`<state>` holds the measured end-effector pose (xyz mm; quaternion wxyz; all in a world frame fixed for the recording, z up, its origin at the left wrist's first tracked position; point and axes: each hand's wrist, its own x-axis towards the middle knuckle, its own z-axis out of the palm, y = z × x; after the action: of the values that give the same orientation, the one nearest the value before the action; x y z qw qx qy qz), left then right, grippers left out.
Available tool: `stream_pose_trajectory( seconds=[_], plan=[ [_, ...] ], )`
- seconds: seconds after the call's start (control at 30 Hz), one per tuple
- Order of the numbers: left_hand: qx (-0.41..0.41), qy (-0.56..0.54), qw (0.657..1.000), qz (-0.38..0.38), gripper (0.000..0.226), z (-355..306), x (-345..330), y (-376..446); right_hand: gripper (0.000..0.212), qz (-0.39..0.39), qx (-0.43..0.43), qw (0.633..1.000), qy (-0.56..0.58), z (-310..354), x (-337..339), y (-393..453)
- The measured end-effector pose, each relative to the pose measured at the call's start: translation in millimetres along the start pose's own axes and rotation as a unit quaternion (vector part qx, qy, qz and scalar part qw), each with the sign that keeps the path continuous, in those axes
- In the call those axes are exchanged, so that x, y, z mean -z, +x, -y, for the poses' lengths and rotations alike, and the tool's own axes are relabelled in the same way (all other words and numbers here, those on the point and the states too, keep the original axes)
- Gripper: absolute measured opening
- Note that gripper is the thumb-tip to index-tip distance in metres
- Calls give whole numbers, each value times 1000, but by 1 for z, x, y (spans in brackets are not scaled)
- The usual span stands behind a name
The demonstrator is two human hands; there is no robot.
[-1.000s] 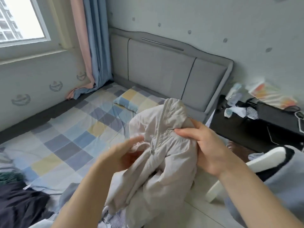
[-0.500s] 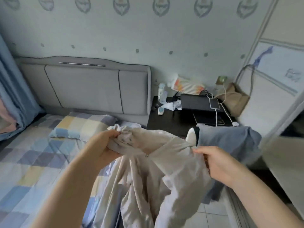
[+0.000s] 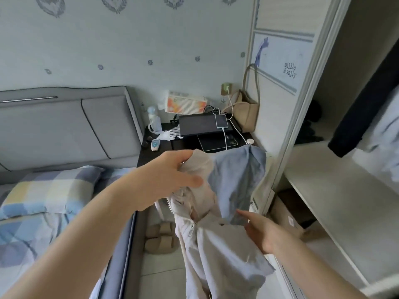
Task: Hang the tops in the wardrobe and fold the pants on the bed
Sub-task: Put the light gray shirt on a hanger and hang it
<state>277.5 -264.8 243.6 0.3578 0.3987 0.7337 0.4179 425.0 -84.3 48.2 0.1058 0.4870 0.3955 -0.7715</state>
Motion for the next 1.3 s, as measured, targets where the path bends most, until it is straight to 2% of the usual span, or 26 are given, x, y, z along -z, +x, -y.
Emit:
stream_pose_trajectory(
  seconds=[0.07, 0.17, 0.23, 0.3, 0.33, 0.43, 0.5, 0.57, 0.63, 0.7, 0.77, 0.8, 0.87, 0.9, 0.97, 1.03, 1.1, 1.17, 1.2, 1.27, 1.3],
  plan=[
    [8, 89, 996, 7, 18, -3, -12, 22, 40, -12, 15, 1000, 7, 7, 15, -2],
    [16, 214, 977, -5, 24, 4, -25, 51, 19, -60, 61, 996, 24, 16, 36, -7],
    [37, 344, 938, -32, 29, 15, -31, 70, 17, -99, 144, 982, 78, 23, 53, -15],
    [64, 478, 875, -46, 29, 32, -36, 91, 21, -168, 252, 945, 125, 30, 72, -30],
    [85, 511, 855, -43, 27, 42, -39, 100, 24, -206, 304, 922, 121, 32, 78, -40],
    [135, 547, 826, -29, 26, 67, -52, 130, 13, -285, 425, 859, 17, 30, 88, -67],
    [122, 524, 843, -35, 18, 76, -58, 154, 14, -333, 462, 820, -59, 26, 91, -76],
    [87, 440, 893, -40, 15, 76, -60, 182, 15, -388, 457, 792, -115, 25, 97, -81],
    [70, 299, 951, -32, 19, 65, -62, 206, 14, -409, 388, 810, -160, 29, 106, -85],
    [111, 62, 992, 5, 15, 48, -66, 219, 15, -390, 255, 842, -271, 34, 113, -86],
    [162, -145, 971, 102, 13, 30, -69, 228, 15, -366, 112, 833, -400, 41, 112, -86],
    [167, -190, 954, 162, 17, 19, -70, 234, 17, -362, 79, 816, -444, 44, 108, -84],
    [152, -193, 933, 262, 25, 0, -76, 240, 24, -362, 114, 819, -431, 53, 96, -75],
    [132, -183, 930, 288, 27, -10, -79, 242, 29, -360, 164, 831, -392, 59, 86, -69],
    [85, -161, 931, 318, 27, -24, -88, 248, 40, -354, 247, 832, -349, 75, 64, -52],
    [31, -131, 928, 348, 21, -35, -92, 250, 38, -374, 256, 814, -363, 82, 56, -31],
    [-18, -118, 921, 372, 25, -42, -88, 257, 27, -433, 208, 797, -366, 80, 65, -18],
    [-57, -91, 921, 374, 33, -47, -80, 270, 22, -489, 141, 785, -354, 74, 80, -20],
    [-86, -60, 927, 359, 29, -47, -76, 276, 19, -508, 131, 781, -339, 71, 88, -25],
    [-172, 62, 936, 300, 19, -47, -73, 292, 18, -555, 151, 766, -286, 69, 104, -46],
    [-210, 132, 933, 262, 22, -45, -74, 299, 22, -579, 172, 754, -259, 70, 111, -59]
  ],
)
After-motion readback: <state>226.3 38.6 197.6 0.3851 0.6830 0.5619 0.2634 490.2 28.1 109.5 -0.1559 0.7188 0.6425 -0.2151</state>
